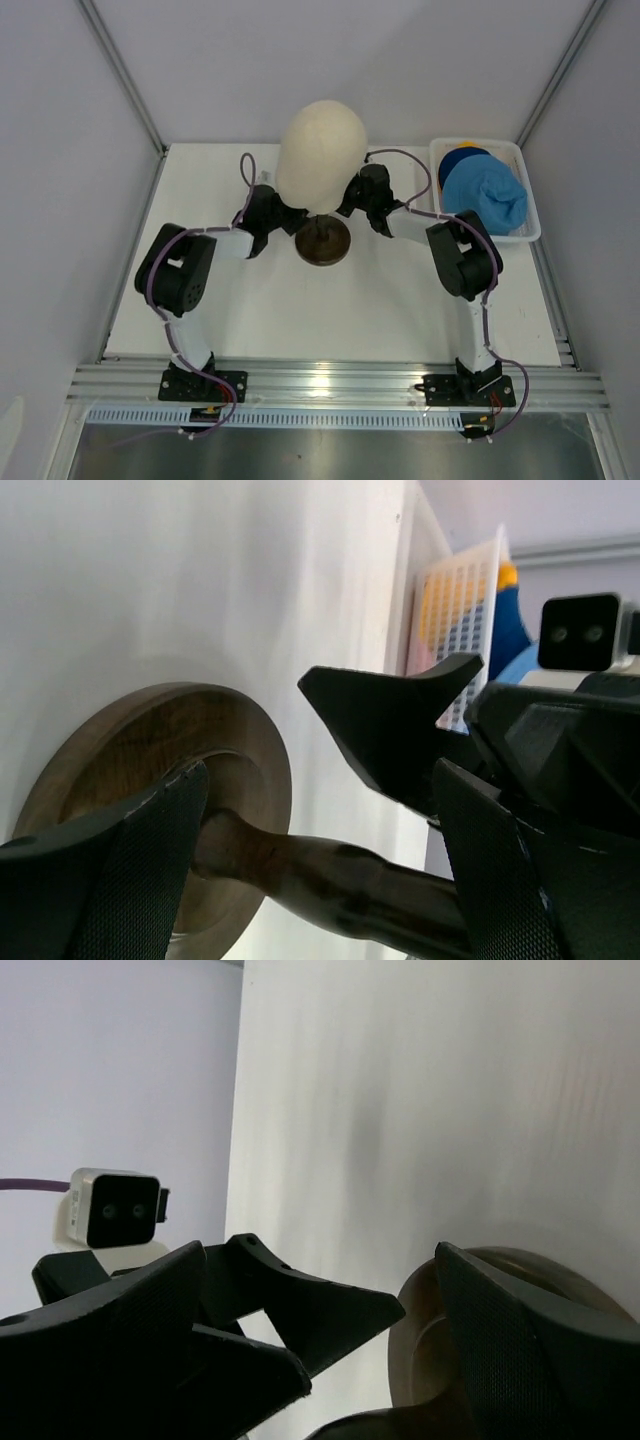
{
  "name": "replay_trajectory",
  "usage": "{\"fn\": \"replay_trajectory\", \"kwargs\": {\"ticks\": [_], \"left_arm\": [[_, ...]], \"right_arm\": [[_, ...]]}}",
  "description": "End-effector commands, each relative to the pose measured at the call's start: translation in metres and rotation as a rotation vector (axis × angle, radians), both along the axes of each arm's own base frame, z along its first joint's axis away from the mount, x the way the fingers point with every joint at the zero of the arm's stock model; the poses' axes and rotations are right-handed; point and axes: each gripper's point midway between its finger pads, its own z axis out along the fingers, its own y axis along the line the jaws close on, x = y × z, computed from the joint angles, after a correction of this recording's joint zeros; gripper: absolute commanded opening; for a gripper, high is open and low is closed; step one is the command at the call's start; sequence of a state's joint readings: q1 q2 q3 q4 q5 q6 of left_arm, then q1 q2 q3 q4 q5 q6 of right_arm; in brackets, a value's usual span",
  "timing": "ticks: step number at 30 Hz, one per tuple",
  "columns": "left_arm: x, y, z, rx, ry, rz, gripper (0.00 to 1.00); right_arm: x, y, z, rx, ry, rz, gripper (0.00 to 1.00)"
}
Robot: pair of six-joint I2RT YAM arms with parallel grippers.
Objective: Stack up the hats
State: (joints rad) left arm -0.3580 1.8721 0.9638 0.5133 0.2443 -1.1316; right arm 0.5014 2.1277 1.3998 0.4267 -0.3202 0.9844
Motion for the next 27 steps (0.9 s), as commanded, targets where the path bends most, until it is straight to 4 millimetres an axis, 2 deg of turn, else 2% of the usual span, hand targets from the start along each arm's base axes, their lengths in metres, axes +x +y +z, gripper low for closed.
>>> {"fn": "replay_trajectory", "kwargs": {"ticks": [1, 2, 3, 4, 5, 7, 9, 10, 11, 13, 14, 18, 20, 22, 23, 24, 26, 27], "left_arm": [[-0.03, -0.012, 0.033, 0.016, -0.12, -0.01, 0.95], [-0.037, -0.012, 0.035, 0.015, -0.12, 0.001, 0.95], [-0.045, -0.016, 0.038, 0.01, -0.122, 0.005, 0.95], [-0.057, -0.007, 0.033, 0.029, -0.115, 0.043, 0.96], [-0.062, -0.007, 0.036, 0.031, -0.117, 0.054, 0.96], [-0.078, -0.008, 0.041, 0.029, -0.115, 0.06, 0.96], [-0.092, -0.008, 0.036, 0.051, -0.108, 0.069, 0.96], [-0.096, -0.008, 0.034, 0.063, -0.1, 0.07, 0.96], [-0.101, -0.006, 0.038, 0.07, -0.111, 0.079, 0.96], [-0.113, -0.01, 0.035, 0.092, -0.103, 0.062, 0.96], [-0.116, -0.009, 0.038, 0.099, -0.111, 0.071, 0.96], [-0.133, -0.009, 0.028, 0.147, -0.078, 0.075, 0.97], [-0.139, -0.002, 0.018, 0.166, -0.041, 0.092, 0.97], [-0.142, 0.009, 0.012, 0.201, -0.025, 0.122, 1.0], [-0.142, 0.013, 0.012, 0.221, -0.03, 0.129, 1.0], [-0.14, 0.019, 0.017, 0.233, -0.043, 0.147, 0.99], [-0.141, 0.03, 0.013, 0.272, -0.031, 0.15, 0.99], [-0.139, 0.042, 0.008, 0.285, -0.016, 0.172, 0.99]], "right_arm": [[-0.042, 0.014, 0.035, 0.011, -0.086, 0.078, 0.99], [-0.049, 0.012, 0.031, -0.002, -0.071, 0.074, 0.99], [-0.059, 0.012, 0.043, 0.0, -0.09, 0.079, 0.99], [-0.068, 0.008, 0.033, -0.025, -0.07, 0.076, 0.99], [-0.075, 0.004, 0.028, -0.051, -0.052, 0.075, 1.0], [-0.089, 0.0, 0.03, -0.084, -0.059, 0.08, 0.99], [-0.1, -0.003, 0.026, -0.099, -0.043, 0.085, 0.99], [-0.104, -0.006, 0.033, -0.093, -0.051, 0.083, 0.99], [-0.111, -0.009, 0.025, -0.102, -0.035, 0.086, 1.0], [-0.12, -0.01, 0.029, -0.111, -0.045, 0.087, 0.99], [-0.127, -0.014, 0.021, -0.133, -0.024, 0.085, 0.99], [-0.142, -0.02, 0.008, -0.188, -0.004, 0.083, 1.0], [-0.14, -0.033, -0.007, -0.262, 0.032, 0.059, 1.0], [-0.131, -0.045, -0.009, -0.299, 0.046, 0.036, 0.99], [-0.123, -0.063, -0.014, -0.33, 0.072, 0.008, 0.99], [-0.116, -0.072, -0.013, -0.337, 0.079, -0.011, 1.0], [-0.108, -0.096, -0.017, -0.352, 0.112, -0.04, 0.99], [-0.095, -0.119, -0.011, -0.338, 0.113, -0.082, 0.99]]}}
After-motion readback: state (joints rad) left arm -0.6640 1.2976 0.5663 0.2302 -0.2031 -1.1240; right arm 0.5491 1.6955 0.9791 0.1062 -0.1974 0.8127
